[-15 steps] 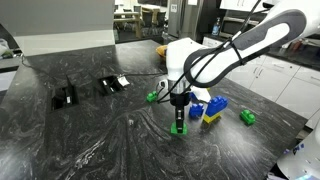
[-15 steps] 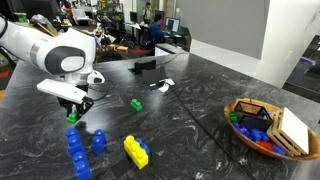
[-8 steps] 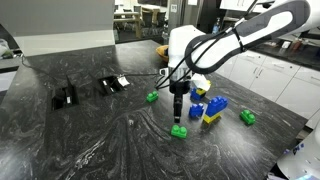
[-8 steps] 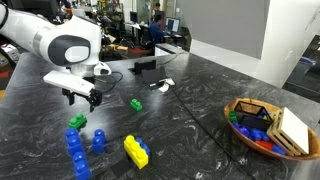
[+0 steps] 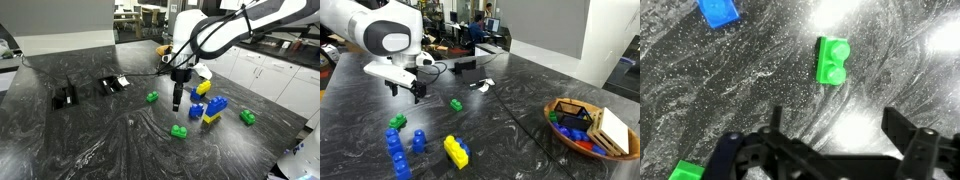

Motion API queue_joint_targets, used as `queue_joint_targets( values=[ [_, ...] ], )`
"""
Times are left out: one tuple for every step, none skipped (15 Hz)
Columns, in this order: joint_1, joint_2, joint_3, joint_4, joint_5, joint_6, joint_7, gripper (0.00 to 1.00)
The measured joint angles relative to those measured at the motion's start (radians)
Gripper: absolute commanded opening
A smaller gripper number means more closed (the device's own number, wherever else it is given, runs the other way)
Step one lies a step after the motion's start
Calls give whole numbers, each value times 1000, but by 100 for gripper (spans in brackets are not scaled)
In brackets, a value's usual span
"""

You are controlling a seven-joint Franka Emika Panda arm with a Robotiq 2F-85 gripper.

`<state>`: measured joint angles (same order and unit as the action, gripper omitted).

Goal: Move the green block in the back on the right forward

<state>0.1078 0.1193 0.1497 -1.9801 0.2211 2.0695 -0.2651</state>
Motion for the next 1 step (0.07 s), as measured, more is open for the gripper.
queue_joint_targets(
  values=[
    [0, 0, 0, 0, 0, 0, 0, 100]
  ],
)
